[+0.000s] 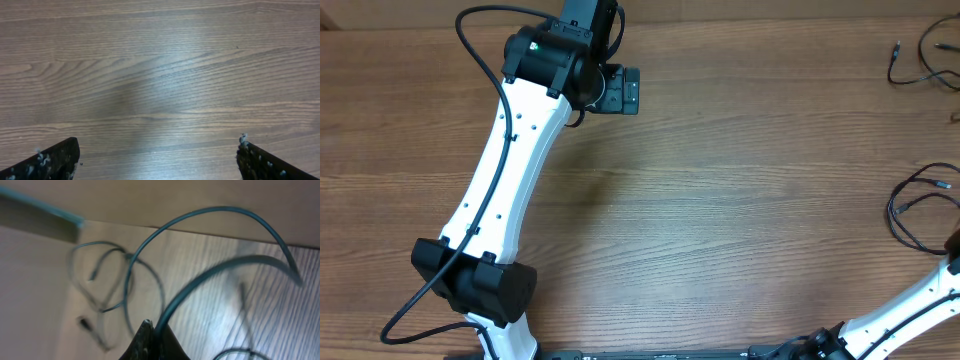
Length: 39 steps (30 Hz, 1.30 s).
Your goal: Untangle cables
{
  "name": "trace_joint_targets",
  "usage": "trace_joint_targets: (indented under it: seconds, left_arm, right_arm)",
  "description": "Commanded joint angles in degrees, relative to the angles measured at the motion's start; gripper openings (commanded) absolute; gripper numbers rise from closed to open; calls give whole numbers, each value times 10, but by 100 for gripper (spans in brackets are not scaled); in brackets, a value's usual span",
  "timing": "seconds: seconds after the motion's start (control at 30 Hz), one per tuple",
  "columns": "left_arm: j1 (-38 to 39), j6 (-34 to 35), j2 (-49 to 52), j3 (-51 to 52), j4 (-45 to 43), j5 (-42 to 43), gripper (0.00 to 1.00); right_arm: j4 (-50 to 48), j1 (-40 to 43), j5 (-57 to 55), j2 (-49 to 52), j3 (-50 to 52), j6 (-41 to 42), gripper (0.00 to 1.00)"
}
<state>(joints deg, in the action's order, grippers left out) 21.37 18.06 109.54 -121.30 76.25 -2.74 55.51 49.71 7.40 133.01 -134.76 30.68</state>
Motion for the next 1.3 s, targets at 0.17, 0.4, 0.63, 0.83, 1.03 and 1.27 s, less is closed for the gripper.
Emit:
trace_joint_targets:
  seconds: [0.17, 0.4, 0.63, 0.83, 1.03, 1.27]
  left_arm:
    - [5, 9, -1, 2, -2, 18, 100]
    - [5, 15, -1, 2, -12, 24, 100]
    - [5, 15, -1, 2, -13, 24, 100]
    - [5, 15, -1, 2, -13, 24, 100]
    - [5, 14, -1, 2, -14, 22, 100]
    - [4, 12, -1, 2, -16, 21, 100]
  right_arm:
    - [-120, -5, -15, -2, 166, 86, 4]
    - [-214, -32, -14, -2, 282, 113, 4]
    - [-315, -56, -13, -2, 388, 113, 4]
    - [-327, -62, 21, -2, 383, 113, 87]
    - [-309, -59, 219, -22, 326, 113, 100]
    - [-277, -103, 196, -155, 283, -45, 100]
